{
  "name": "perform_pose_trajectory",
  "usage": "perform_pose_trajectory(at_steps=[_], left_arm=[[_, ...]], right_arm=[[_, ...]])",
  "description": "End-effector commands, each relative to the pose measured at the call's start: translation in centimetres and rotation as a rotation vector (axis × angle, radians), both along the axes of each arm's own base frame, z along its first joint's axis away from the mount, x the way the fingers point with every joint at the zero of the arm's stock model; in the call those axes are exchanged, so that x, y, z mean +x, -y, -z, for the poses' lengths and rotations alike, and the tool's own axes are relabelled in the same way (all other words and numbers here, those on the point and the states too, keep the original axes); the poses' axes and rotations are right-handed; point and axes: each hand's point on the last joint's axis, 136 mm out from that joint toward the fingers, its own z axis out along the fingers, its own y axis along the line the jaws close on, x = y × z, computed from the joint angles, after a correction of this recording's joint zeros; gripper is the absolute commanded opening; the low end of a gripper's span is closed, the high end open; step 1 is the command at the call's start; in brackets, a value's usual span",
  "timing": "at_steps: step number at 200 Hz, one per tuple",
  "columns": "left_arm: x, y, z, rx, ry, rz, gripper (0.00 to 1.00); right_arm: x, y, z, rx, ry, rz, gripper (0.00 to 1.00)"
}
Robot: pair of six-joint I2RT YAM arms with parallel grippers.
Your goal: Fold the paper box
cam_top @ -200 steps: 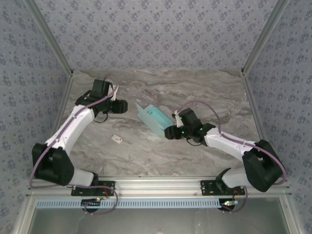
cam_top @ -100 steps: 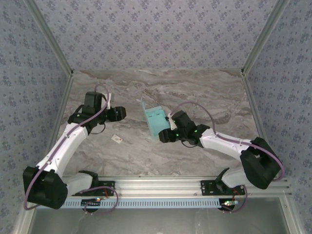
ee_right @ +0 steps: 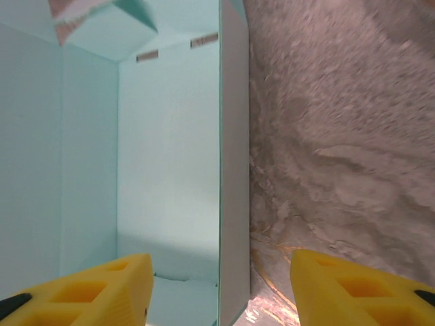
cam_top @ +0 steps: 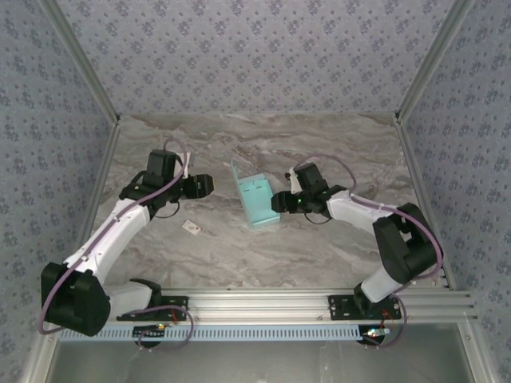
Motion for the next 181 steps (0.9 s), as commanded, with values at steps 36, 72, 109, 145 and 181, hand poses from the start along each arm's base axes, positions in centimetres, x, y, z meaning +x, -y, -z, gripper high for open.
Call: perform_pose_trajectory(at_steps=[36, 72, 109, 145, 181], left_arm=[[0.7, -1.2, -1.0, 0.035, 0.058, -0.060, 0.66], [0.3, -3.5, 0.5, 0.087, 0.040, -0.137, 0.69], [-1.2, -7.0, 1.7, 0.144, 0.035, -0.261, 0.71], [-4.1, -8.2, 3.7, 0.102, -0.010, -0.332, 0.71], [-7.2, -5.3, 7.9, -0.052, -0.183, -0.268, 0.66]], right_arm=[[-2.9, -5.2, -0.6, 0.182, -0.071, -0.076, 0.54], [-5.2, -8.3, -1.3, 0.218, -0.077, -0.123, 0.55], [-3.6, -5.7, -2.8, 0.143, -0.007, -0.101, 0.60], [1.6, -2.1, -5.8, 0.142, 0.075, -0.049, 0.61], [7.1, -0.3, -4.5, 0.127, 0.026, -0.021, 0.61]])
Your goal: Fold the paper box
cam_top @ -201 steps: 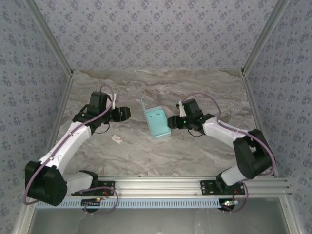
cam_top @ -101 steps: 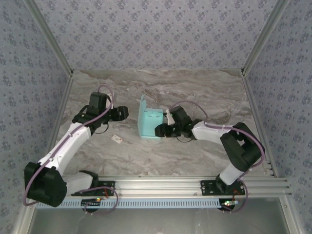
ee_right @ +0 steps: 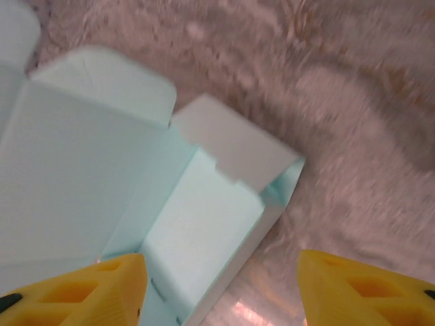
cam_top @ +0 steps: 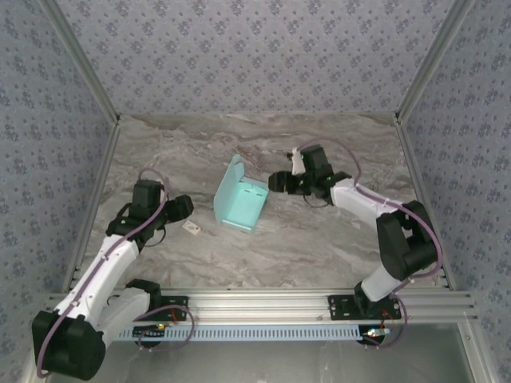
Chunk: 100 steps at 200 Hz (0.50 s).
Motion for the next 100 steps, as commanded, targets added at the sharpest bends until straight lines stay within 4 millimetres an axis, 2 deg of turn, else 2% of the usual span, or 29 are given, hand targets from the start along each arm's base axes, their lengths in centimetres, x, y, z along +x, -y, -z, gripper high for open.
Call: perform_pose_trajectory(at_steps=[1, 6, 9, 11, 16, 42, 63, 100], left_arm=[[-2.3, 2.0, 2.9, -0.130, -0.126, 0.022, 0.65], [-2.6, 2.3, 3.4, -0.142, -0.143, 0.031, 0.64], [-2.8, 2.6, 3.7, -0.148, -0.150, 0.039, 0.63], [-2.9, 2.7, 3.9, -0.151, -0.156, 0.043, 0.62], [-3.3, 3.1, 4.4, -0.157, -0.175, 0.054, 0.61], [-4.3, 5.0, 6.1, -0.184, -0.242, 0.118, 0.52], [-4.5, 6.6, 6.8, -0.207, -0.278, 0.174, 0.48], [-3.8, 10.0, 6.9, -0.300, -0.297, 0.287, 0.48]], right_arm=[[1.9, 0.4, 2.0, -0.032, -0.066, -0.050, 0.61], [2.5, 0.3, 2.2, -0.031, -0.071, -0.056, 0.61], [2.5, 0.2, 2.9, -0.038, -0.090, -0.060, 0.61], [3.2, -0.1, 2.3, -0.032, -0.075, -0.061, 0.61], [3.9, -0.3, 2.4, -0.034, -0.076, -0.065, 0.60], [5.8, -1.9, 4.1, -0.035, -0.125, -0.095, 0.59], [6.4, -3.0, 5.2, -0.036, -0.151, -0.116, 0.57], [6.5, -3.7, 6.4, -0.043, -0.185, -0.133, 0.56]])
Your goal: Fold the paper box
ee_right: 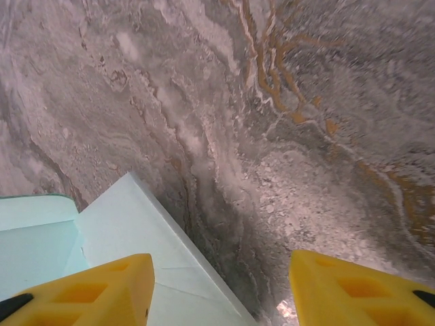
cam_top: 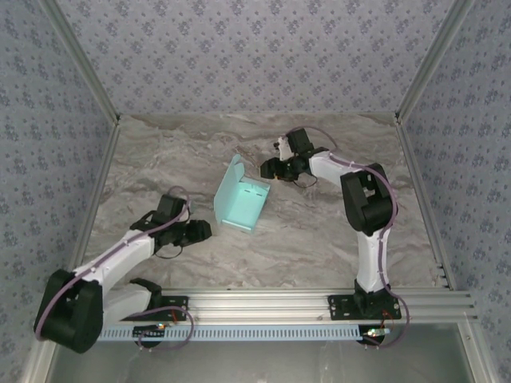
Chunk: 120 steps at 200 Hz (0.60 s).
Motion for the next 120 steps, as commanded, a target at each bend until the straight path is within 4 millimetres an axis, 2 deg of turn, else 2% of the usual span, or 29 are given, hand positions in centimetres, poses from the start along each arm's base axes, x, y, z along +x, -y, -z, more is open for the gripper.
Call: perform_pose_trajectory(at_steps=[1, 41, 70, 120], left_arm=[[1.3, 3.1, -1.6, -0.132, 0.032, 0.067, 0.48], [2.7, 4.6, -1.7, -0.177, 0.039, 0.091, 0.49], [4.6, 4.2, -1.6, -0.123, 0.071, 0.081, 0.49], [8.6, 3.4, -1.3, -0.036, 0.107, 0.063, 0.49]], right_arm=[[-0.3, -0.8, -0.3, 0.012, -0.022, -0.046, 0.56], [-1.2, -1.3, 0.3, 0.000, -0.048, -0.083, 0.53], [-2.0, -0.9, 0.4, -0.008, -0.062, -0.088, 0.50], [-3.1, 0.1, -0.8, -0.005, -0.050, -0.065, 0.50]])
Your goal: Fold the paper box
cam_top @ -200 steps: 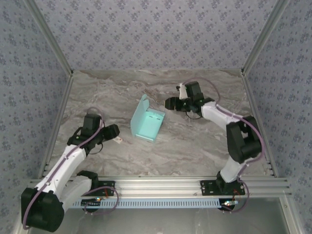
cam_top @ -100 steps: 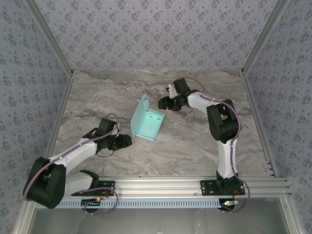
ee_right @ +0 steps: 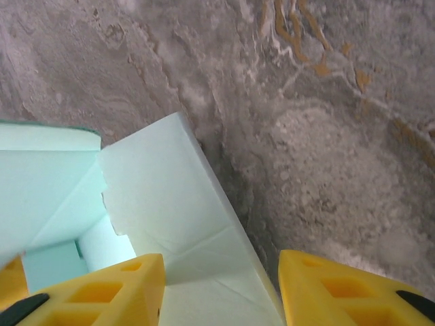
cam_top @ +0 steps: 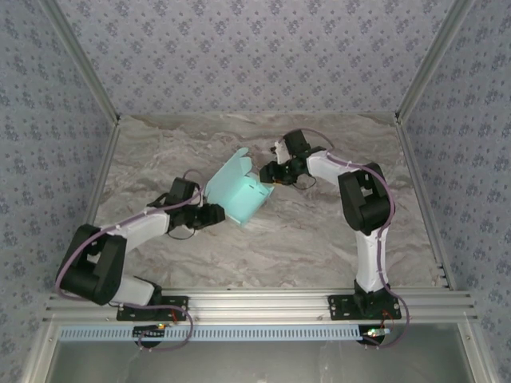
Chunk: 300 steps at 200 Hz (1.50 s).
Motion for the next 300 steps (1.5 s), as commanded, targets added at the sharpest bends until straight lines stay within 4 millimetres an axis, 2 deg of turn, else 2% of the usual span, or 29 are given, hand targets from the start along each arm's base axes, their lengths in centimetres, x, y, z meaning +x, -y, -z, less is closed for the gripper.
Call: perform_pose_trajectory(at_steps=[1, 41, 68, 102, 129, 160, 188, 201, 206, 268, 300], left_arm=[[2.7, -0.3, -1.0, 0.045, 0.077, -0.001, 0.49], [4.8, -0.7, -0.8, 0.094, 0.099, -0.010, 0.49], [5.4, -0.5, -0.6, 0.087, 0.097, -0.009, 0.46], [5.3, -0.5, 0.0, 0.093, 0.088, -0.012, 0.41], [5.2, -0.4, 0.2, 0.076, 0.086, -0.020, 0.37], [5.2, 0.0, 0.2, 0.065, 0.083, -0.019, 0.34], [5.1, 0.5, 0.1, 0.058, 0.089, -0.020, 0.34], [5.1, 0.7, 0.1, 0.061, 0.090, -0.019, 0.35], [5.1, 0.7, 0.1, 0.062, 0.090, -0.020, 0.35], [5.0, 0.9, 0.1, 0.077, 0.095, -0.017, 0.35], [5.0, 0.9, 0.2, 0.081, 0.094, -0.016, 0.35]], right_arm=[[-1.2, 0.4, -1.5, 0.013, 0.002, -0.008, 0.50], [-2.3, 0.9, -1.8, 0.045, -0.004, 0.031, 0.50], [-2.0, 1.5, -1.9, 0.054, -0.001, 0.054, 0.52], [-1.6, 2.1, -0.8, 0.053, -0.024, 0.060, 0.53], [-2.0, 1.5, -0.3, 0.082, -0.046, 0.039, 0.52], [-2.9, 1.0, 0.1, 0.094, -0.057, 0.026, 0.50], [-3.7, 1.5, 0.6, 0.085, -0.066, 0.033, 0.50], [-3.5, 1.6, 0.0, 0.099, -0.052, 0.037, 0.50], [-4.4, 2.1, 0.9, 0.092, -0.077, 0.041, 0.50], [-5.7, 1.7, 0.3, 0.189, -0.090, 0.041, 0.52], [-5.4, 2.6, -0.8, 0.229, -0.075, 0.076, 0.55]])
